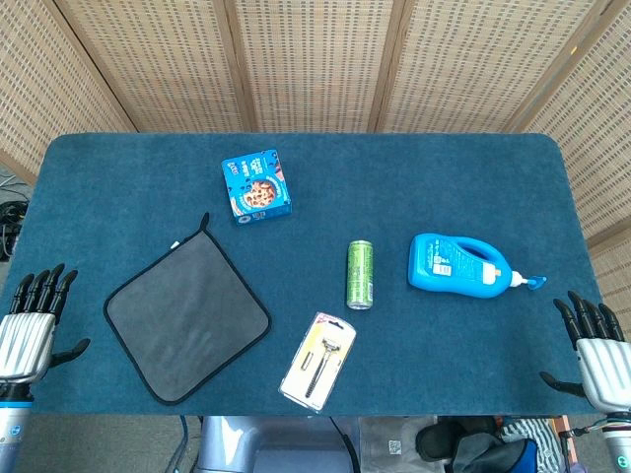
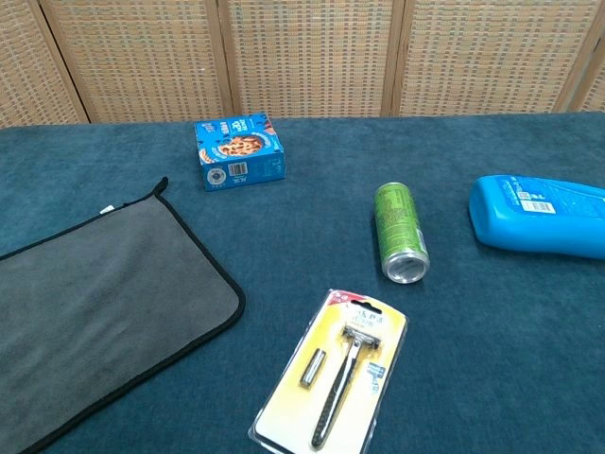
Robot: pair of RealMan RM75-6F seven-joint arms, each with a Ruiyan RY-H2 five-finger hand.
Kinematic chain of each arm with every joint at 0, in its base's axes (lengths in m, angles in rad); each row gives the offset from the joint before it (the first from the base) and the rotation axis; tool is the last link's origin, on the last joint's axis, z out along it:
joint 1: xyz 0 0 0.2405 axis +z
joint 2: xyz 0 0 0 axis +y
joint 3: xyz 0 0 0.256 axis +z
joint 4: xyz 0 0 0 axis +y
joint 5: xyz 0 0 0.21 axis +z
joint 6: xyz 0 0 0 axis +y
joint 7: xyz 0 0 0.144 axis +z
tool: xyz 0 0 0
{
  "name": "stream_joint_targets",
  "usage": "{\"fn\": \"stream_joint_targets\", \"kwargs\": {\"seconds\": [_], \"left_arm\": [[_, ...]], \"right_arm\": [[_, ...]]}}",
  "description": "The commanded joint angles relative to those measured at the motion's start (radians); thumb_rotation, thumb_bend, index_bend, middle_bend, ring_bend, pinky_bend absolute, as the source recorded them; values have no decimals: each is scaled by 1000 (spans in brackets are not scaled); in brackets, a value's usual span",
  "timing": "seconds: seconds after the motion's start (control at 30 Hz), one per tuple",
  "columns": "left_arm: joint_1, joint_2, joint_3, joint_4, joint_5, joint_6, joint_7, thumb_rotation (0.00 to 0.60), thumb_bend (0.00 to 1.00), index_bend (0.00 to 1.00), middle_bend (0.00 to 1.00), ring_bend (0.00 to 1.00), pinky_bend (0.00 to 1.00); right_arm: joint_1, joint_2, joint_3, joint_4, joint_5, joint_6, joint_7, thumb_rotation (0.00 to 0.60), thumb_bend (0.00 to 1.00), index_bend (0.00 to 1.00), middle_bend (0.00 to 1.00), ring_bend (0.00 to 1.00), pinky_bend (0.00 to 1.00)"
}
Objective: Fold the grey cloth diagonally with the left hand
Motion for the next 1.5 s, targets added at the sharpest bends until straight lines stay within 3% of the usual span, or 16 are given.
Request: {"fn": "stream_joint_targets", "kwargs": {"seconds": [0.03, 1.17, 1.5], "left_arm": [[1, -2, 0, 2, 1, 1, -2, 600, 174, 0, 0, 0, 0], [-5, -6, 12, -1, 23, -7, -4, 600, 174, 0, 0, 0, 0], [-9, -23, 37, 16, 83, -3, -51, 600, 176, 0, 0, 0, 0]], "right_arm": [[-2, 0, -2, 2, -1, 1, 1, 600, 0, 0, 0, 0, 0], [0, -3, 4, 1, 5, 3, -2, 600, 0, 0, 0, 0, 0], [-1, -3, 5, 6, 14, -2, 2, 600, 0, 0, 0, 0, 0]]}}
